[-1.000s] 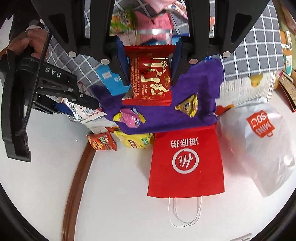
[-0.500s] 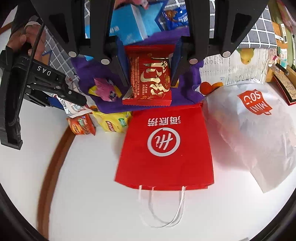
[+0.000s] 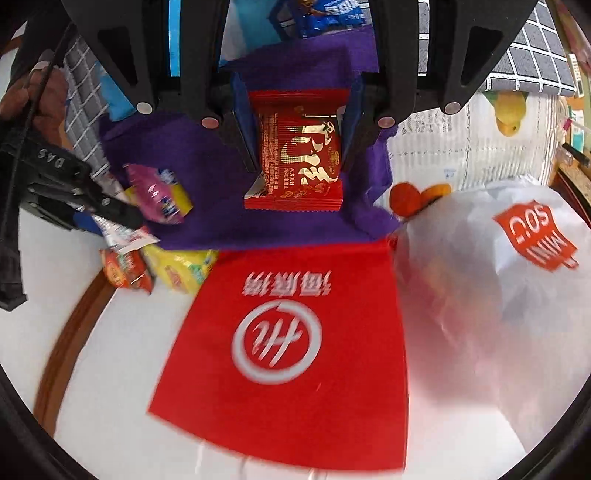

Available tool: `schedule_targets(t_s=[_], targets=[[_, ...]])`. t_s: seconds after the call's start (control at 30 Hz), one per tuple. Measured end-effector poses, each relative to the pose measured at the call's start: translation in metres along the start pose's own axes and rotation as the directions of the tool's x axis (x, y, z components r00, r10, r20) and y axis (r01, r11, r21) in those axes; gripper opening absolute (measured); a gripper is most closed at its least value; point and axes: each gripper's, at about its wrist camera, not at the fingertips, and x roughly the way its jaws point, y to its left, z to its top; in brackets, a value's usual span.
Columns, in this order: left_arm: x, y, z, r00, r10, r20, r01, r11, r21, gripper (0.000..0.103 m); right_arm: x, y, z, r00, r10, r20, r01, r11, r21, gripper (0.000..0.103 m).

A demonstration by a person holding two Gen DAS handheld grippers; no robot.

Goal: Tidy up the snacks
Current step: 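Carry the red bag in the left tool and white bag in the right over the towel, then lower both bags onto the purple towel and open both tools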

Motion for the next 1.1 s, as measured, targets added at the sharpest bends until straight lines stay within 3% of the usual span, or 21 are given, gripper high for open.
schedule_targets(t_s=[0.17, 0.47, 1.1], targets=[[0.014, 0.013, -0.004, 0.999, -0.015, -0.043, 0.014, 0.999, -0.033, 0.04, 0.016, -0.002, -0.004, 0.998, 0.036, -0.06, -0.039, 0.999, -0.037, 0.053], [0.027, -0.001, -0.009, 0.997, -0.002, -0.083, 0.003, 1.0, 0.01, 0.04, 0.037, 0.006, -0.015, 0.99, 0.001, -0.138, -0.016, 0.994, -0.112, 0.053], [0.045, -0.008, -0.012, 0.989, 0.009, -0.147, -0.004, 0.999, 0.032, 0.04, 0.055, 0.008, -0.023, 0.976, -0.045, -0.214, 0.017, 0.992, -0.129, 0.054]])
